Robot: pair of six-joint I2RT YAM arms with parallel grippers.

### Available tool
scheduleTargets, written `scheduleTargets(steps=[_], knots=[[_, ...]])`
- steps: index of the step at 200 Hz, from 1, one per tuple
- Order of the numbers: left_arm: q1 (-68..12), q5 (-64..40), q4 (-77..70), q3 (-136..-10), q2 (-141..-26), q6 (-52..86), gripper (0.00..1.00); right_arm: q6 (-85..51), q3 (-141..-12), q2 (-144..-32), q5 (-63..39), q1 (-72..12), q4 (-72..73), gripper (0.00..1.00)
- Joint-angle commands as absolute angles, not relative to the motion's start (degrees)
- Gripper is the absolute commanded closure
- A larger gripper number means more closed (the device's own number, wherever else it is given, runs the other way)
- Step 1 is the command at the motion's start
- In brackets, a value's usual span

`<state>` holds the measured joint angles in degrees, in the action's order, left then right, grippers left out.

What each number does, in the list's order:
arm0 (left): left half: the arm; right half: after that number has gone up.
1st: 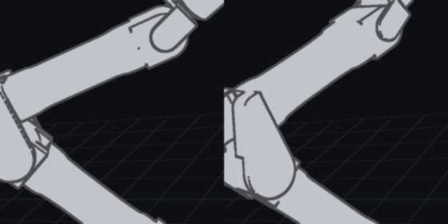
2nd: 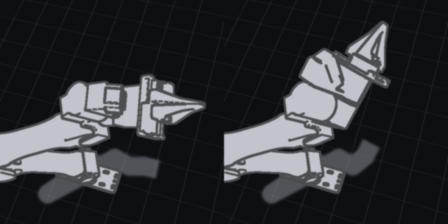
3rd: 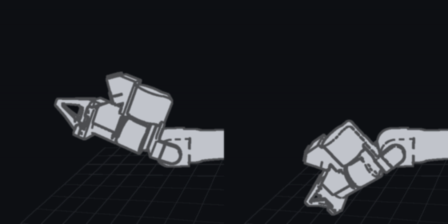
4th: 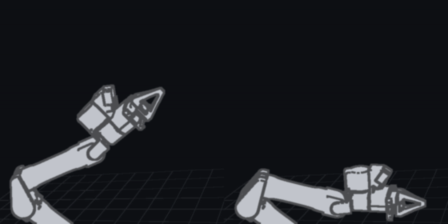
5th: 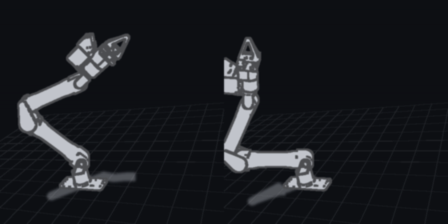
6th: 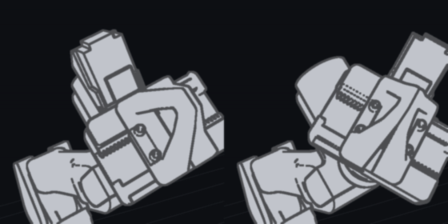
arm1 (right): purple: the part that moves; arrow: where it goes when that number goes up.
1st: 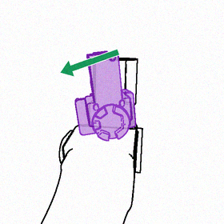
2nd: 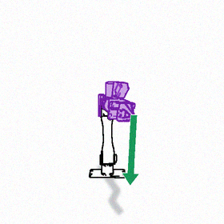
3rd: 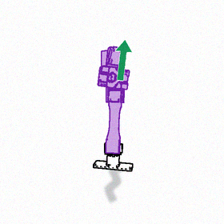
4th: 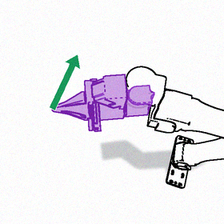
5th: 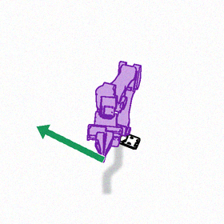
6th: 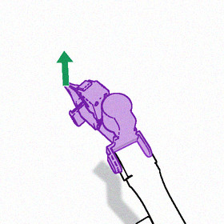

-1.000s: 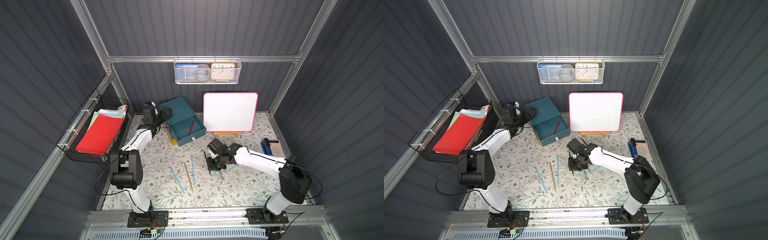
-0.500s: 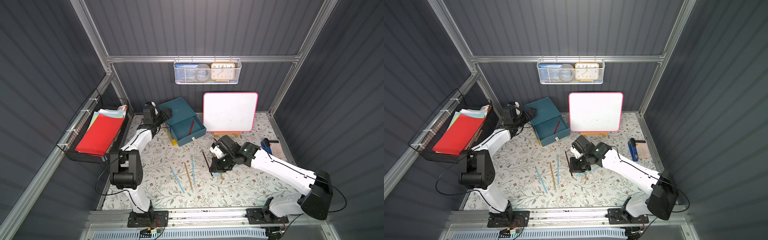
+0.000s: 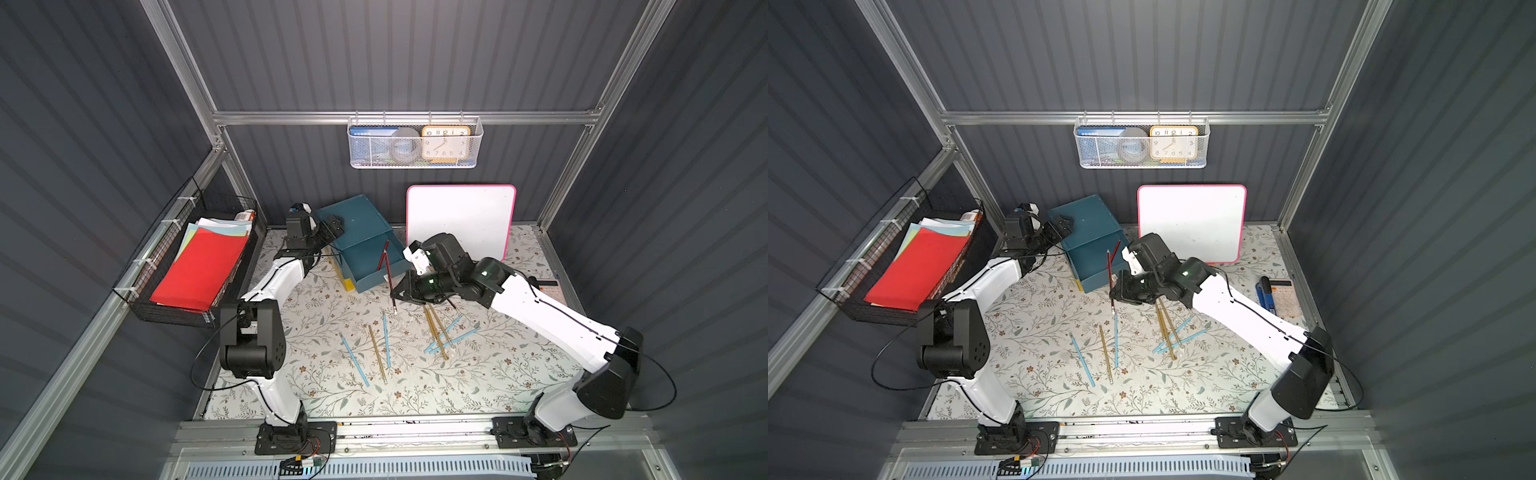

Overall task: Please place the pencils in the drawer according to their color
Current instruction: Place the pencil in the drawer.

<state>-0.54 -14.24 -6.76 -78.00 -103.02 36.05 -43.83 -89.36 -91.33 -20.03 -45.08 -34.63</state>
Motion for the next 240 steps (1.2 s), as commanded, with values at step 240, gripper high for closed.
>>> scheduleTargets(steps=[240], knots=[[-0.53, -16.67, -9.49, -78.24, -104.92, 36.04, 0.00, -73.54, -103.98, -115.44, -19.87, -40.19, -17.99, 1.00]])
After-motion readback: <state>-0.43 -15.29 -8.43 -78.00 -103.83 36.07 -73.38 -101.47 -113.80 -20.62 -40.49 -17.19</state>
